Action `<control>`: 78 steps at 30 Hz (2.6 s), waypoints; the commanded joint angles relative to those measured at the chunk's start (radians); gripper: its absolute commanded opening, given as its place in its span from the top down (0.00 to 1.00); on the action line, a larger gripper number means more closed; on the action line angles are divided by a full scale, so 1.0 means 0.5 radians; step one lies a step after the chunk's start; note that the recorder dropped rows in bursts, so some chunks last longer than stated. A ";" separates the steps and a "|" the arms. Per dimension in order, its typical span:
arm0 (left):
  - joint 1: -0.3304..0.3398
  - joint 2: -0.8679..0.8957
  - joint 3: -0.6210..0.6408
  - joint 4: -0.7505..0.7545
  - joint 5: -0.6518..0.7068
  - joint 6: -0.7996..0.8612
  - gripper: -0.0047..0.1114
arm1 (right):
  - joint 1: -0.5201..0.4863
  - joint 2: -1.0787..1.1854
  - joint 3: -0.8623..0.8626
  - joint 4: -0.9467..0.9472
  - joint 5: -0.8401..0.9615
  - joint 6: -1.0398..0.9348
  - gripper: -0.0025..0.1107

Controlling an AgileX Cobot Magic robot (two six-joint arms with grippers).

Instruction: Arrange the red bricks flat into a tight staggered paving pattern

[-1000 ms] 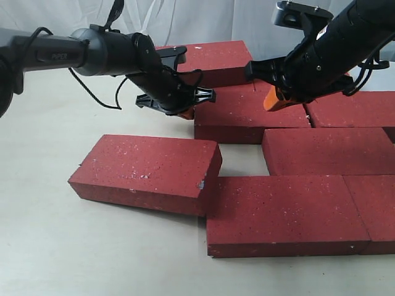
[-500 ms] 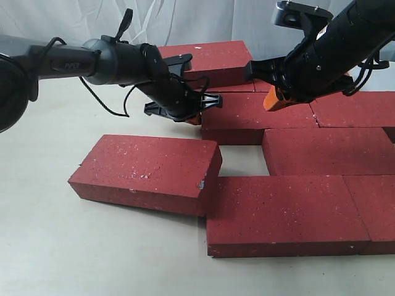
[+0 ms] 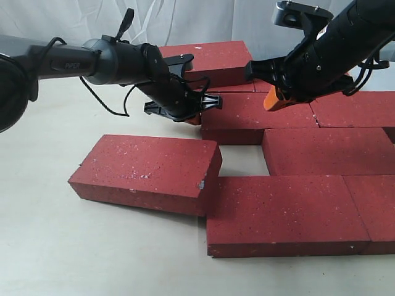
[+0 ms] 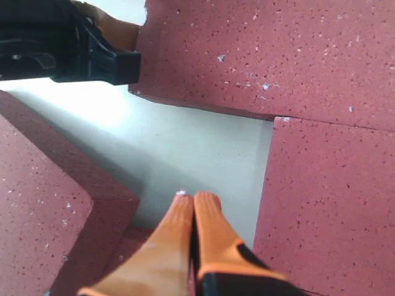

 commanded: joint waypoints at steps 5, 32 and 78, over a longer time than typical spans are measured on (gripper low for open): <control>0.100 -0.097 -0.010 0.115 0.151 0.009 0.96 | -0.006 -0.006 0.002 0.002 -0.023 -0.007 0.99; 0.352 -1.116 0.496 0.937 0.775 -0.270 0.96 | 0.042 -0.006 0.002 0.024 0.069 -0.078 0.99; 1.031 -1.313 1.581 -0.019 0.031 0.552 0.96 | 0.376 0.424 0.015 0.406 0.169 -0.492 0.99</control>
